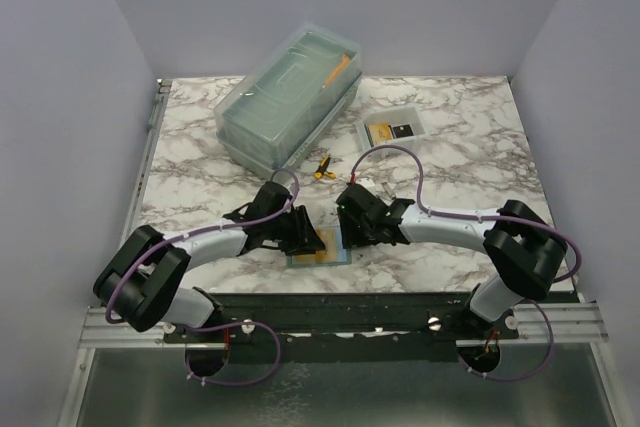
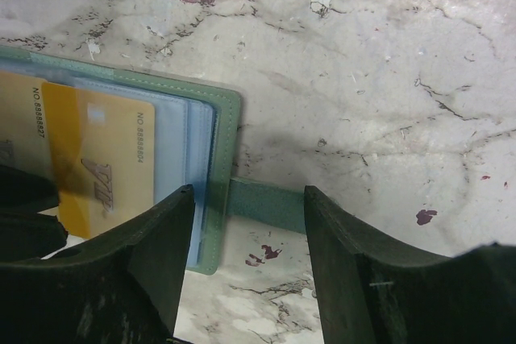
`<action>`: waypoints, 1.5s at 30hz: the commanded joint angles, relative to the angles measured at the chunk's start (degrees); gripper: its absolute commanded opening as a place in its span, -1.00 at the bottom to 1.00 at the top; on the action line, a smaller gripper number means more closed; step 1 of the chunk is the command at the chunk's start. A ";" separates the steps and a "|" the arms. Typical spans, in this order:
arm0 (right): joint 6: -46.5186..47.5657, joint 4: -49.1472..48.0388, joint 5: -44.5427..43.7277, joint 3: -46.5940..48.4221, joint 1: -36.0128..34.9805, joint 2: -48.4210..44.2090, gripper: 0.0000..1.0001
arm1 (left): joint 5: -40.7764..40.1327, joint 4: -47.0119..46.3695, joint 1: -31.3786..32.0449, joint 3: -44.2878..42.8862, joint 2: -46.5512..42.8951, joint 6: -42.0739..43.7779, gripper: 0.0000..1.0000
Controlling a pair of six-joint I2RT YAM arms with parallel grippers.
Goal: Put the credit cards into the card holder
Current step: Insert the credit card into the card holder.
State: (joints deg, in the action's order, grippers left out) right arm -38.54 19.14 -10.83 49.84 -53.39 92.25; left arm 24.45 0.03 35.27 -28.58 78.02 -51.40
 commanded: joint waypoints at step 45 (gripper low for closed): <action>-4.36 -7.17 9.23 -7.09 0.78 -1.44 0.22 | -6.69 -4.79 4.81 -5.60 4.20 2.53 -0.01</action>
State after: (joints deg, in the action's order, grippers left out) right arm -39.83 14.22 -8.25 45.76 -52.03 89.10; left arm 17.78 -1.04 39.83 -34.61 84.12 -49.63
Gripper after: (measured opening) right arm 0.608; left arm 0.496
